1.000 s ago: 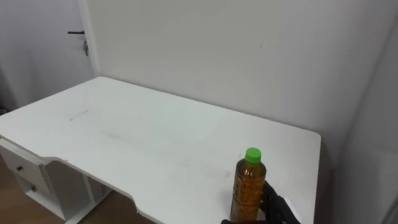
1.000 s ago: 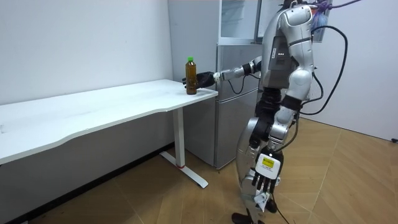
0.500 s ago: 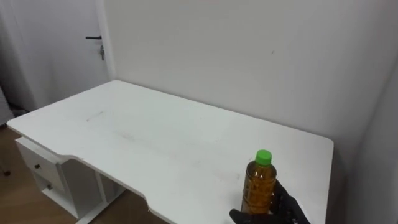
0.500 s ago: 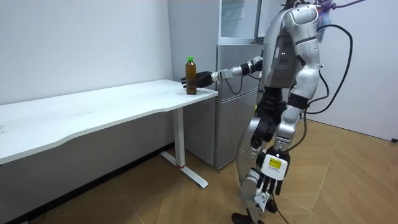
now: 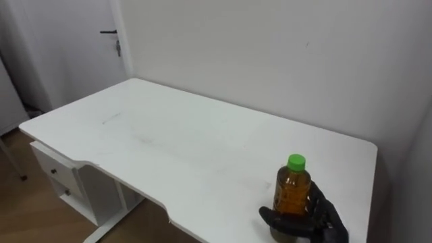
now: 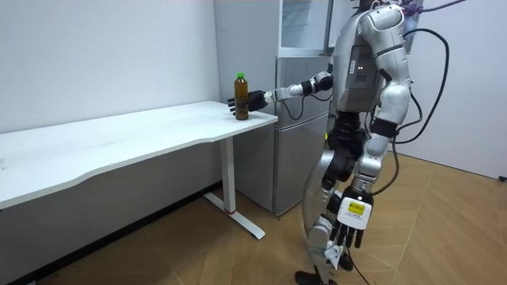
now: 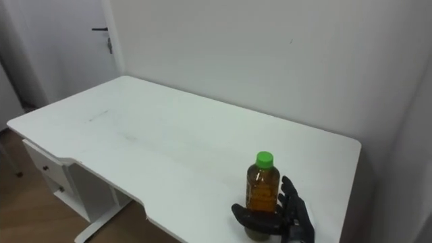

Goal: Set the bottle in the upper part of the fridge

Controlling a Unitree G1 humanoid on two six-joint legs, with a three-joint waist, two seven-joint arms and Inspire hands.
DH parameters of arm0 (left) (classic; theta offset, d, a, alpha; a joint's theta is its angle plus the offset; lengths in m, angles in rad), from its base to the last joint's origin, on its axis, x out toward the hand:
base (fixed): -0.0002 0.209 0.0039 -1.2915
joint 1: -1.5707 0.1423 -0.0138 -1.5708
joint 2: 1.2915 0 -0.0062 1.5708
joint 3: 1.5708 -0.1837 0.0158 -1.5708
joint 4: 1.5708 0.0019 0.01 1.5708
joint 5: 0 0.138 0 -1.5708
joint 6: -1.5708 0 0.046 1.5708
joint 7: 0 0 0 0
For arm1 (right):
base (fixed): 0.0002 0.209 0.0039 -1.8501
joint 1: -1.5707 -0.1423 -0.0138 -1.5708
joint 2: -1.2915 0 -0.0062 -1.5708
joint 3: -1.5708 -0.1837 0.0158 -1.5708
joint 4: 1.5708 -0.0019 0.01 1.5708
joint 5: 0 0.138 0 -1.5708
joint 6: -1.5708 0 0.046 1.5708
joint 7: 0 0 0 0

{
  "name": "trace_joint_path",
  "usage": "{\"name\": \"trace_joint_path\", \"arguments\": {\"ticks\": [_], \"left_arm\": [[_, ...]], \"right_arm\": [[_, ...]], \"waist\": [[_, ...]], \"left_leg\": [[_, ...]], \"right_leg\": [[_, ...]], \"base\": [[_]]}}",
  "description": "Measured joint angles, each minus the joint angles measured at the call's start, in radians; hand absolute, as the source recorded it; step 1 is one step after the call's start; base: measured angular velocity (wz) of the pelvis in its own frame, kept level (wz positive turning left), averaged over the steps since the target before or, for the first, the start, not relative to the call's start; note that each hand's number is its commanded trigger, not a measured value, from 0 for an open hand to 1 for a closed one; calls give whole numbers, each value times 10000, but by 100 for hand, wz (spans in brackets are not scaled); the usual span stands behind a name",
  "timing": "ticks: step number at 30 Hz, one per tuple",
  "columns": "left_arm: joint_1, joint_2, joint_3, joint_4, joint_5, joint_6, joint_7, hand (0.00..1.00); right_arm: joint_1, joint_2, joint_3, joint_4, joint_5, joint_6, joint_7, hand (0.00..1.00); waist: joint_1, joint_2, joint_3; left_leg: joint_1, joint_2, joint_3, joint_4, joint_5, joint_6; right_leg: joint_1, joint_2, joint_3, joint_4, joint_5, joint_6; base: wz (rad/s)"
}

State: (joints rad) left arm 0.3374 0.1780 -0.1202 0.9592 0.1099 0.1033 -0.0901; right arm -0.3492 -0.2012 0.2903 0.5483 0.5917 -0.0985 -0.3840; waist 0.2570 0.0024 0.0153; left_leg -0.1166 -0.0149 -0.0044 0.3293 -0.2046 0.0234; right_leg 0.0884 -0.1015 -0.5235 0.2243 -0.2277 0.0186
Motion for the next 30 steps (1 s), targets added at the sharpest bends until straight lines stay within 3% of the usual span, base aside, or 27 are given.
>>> {"name": "trace_joint_path", "arguments": {"ticks": [7, 12, 19, 20, 21, 22, 30], "left_arm": [[296, 27, 3, -361, 3, 0, 147, 0], [328, 52, 1, -357, 8, 12, 420, 0], [700, 80, 34, -359, 2, 215, 416, 0], [766, 100, 34, -360, -2, 215, 416, 0], [805, 118, 34, -362, -12, 214, 417, 0], [883, 153, 30, -363, -121, 213, 418, 0], [1042, 352, -7, -380, -635, 203, 401, 0]], "right_arm": [[-150, -31, 15, 258, 2, -90, -102, 0], [-151, -176, 13, 265, 57, -89, -312, 0], [-156, -399, 5, 372, -74, 62, -637, 0], [-157, -431, 5, 514, -106, 60, -710, 20], [-163, -440, 5, 594, -110, 60, -735, 73], [-169, -461, 6, 705, -109, 70, -751, 100], [-177, -516, 50, 736, 199, 103, -950, 100]], "waist": [[144, -61, -10], [268, -163, -55], [412, -329, 27], [477, -328, 35], [501, -335, 37], [540, -344, 37], [824, -344, 46]], "left_leg": [[-124, -24, -25, 98, 18, 28], [-129, -157, -283, 49, 76, 59], [-93, -309, -658, 74, 94, 73], [-24, -335, -737, 76, 93, 74], [3, -348, -780, 76, 93, 74], [5, -352, -817, 93, 92, 72], [-118, -344, -908, 255, 101, 51]], "right_leg": [[-51, -2, -34, -19, -3, 3], [1, -35, -262, -11, -45, 59], [258, -39, -553, -41, -76, 117], [352, -38, -566, -46, -75, 121], [405, -38, -567, -46, -79, 128], [434, -32, -570, -44, -94, 148], [435, -7, -678, -201, -114, 124]], "base": [[2], [16], [16], [19], [18], [12], [6]]}}
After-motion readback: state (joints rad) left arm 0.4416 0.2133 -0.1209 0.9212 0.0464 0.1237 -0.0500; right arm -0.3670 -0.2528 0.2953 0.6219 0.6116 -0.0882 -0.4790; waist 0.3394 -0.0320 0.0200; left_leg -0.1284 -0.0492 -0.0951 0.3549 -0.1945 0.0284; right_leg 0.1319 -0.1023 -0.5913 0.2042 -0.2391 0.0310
